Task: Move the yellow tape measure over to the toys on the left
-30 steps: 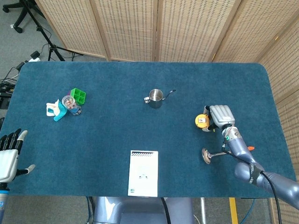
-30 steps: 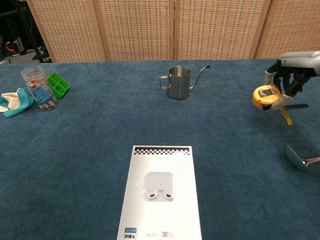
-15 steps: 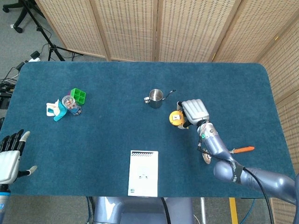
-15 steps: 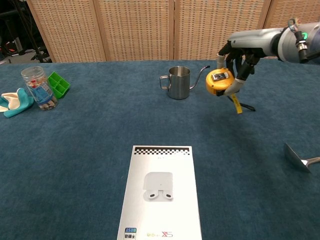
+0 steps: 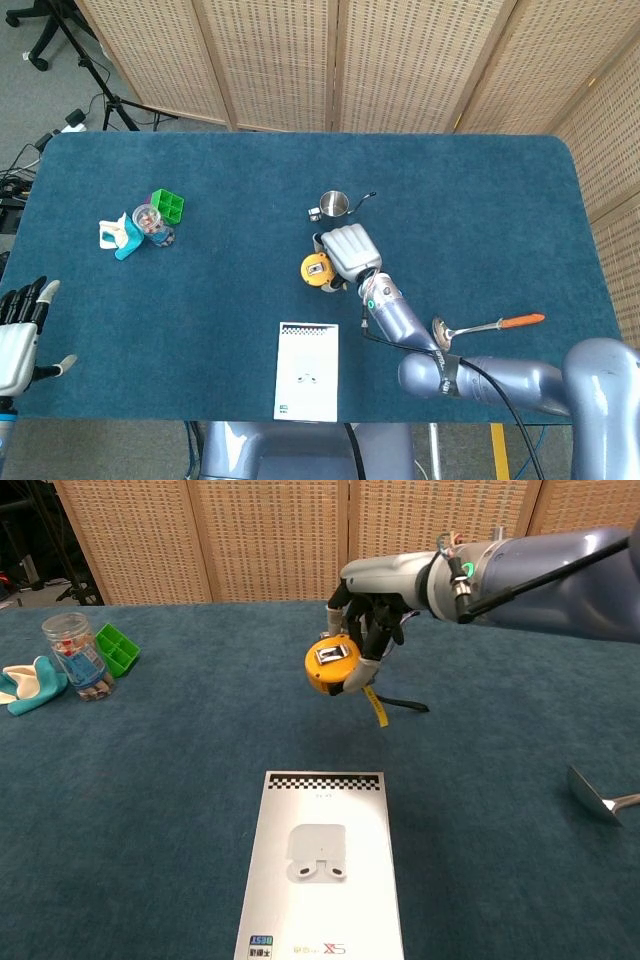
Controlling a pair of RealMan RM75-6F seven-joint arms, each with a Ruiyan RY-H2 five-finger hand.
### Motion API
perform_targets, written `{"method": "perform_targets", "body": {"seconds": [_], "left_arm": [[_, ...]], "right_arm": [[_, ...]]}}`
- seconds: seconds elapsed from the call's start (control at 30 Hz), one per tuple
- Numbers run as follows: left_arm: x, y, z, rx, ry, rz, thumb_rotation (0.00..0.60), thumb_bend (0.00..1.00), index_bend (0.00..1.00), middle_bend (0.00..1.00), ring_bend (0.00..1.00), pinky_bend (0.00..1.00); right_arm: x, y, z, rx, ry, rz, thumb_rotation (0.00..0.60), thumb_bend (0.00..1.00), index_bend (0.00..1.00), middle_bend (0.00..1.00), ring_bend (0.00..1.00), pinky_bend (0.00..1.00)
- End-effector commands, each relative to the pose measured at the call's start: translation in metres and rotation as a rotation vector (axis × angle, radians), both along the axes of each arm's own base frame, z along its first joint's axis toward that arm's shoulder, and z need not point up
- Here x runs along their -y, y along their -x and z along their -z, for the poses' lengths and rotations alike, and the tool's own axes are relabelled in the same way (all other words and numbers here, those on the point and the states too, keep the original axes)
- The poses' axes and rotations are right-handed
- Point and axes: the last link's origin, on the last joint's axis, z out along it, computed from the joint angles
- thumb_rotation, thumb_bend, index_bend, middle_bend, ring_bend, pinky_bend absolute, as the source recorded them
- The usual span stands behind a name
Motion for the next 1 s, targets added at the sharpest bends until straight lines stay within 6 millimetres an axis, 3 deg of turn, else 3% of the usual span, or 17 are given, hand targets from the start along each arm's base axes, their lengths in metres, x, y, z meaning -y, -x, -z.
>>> {"method": "perform_targets", "body": {"seconds": [0.03, 0.5, 0.6, 0.7, 0.77, 0.83, 0.9, 1.0], "left_arm": [[0.0, 0.0, 0.0, 0.0, 0.003, -0.001, 0.6, 0.0, 0.0, 0.0, 0.0, 0.0], [0.0, 0.002, 0.0, -0.002, 0.009, -0.013, 0.6, 0.0, 0.0, 0.0, 0.0, 0.0], [0.0, 0.002, 0.001, -0.004, 0.014, -0.015, 0.6, 0.0, 0.0, 0.0, 0.0, 0.0], [-0.001, 0.002, 0.002, -0.006, 0.018, -0.018, 0.6, 0.0, 0.0, 0.0, 0.0, 0.0], [-0.001, 0.003, 0.002, -0.007, 0.02, -0.019, 0.6, 0.0, 0.0, 0.0, 0.0, 0.0], [-0.001, 0.003, 0.003, -0.008, 0.021, -0.02, 0.6, 0.0, 0.0, 0.0, 0.0, 0.0], [-0.001, 0.003, 0.002, -0.009, 0.02, -0.019, 0.6, 0.0, 0.0, 0.0, 0.0, 0.0], [-0.001, 0.002, 0.002, -0.007, 0.019, -0.016, 0.6, 0.0, 0.0, 0.0, 0.0, 0.0]], "right_arm": [[0.0, -0.01, 0.01, 0.003, -0.013, -0.002, 0.6, 0.14, 0.71, 0.53, 0.49, 0.55], [0.006, -0.031, 0.034, 0.071, -0.015, 0.015, 0.6, 0.16, 0.71, 0.52, 0.49, 0.55], [0.006, -0.032, 0.039, 0.091, -0.018, 0.008, 0.6, 0.14, 0.7, 0.45, 0.46, 0.55], [0.004, -0.033, 0.043, 0.122, -0.044, 0.006, 0.6, 0.11, 0.58, 0.3, 0.28, 0.44], [0.003, -0.033, 0.045, 0.14, -0.083, 0.012, 0.6, 0.09, 0.45, 0.17, 0.13, 0.29], [0.002, -0.033, 0.045, 0.146, -0.104, 0.011, 0.6, 0.06, 0.33, 0.07, 0.03, 0.2], [0.001, -0.032, 0.047, 0.143, -0.134, 0.01, 0.6, 0.03, 0.24, 0.01, 0.0, 0.16], [-0.001, -0.031, 0.048, 0.15, -0.18, 0.016, 0.6, 0.0, 0.16, 0.0, 0.0, 0.12]]}}
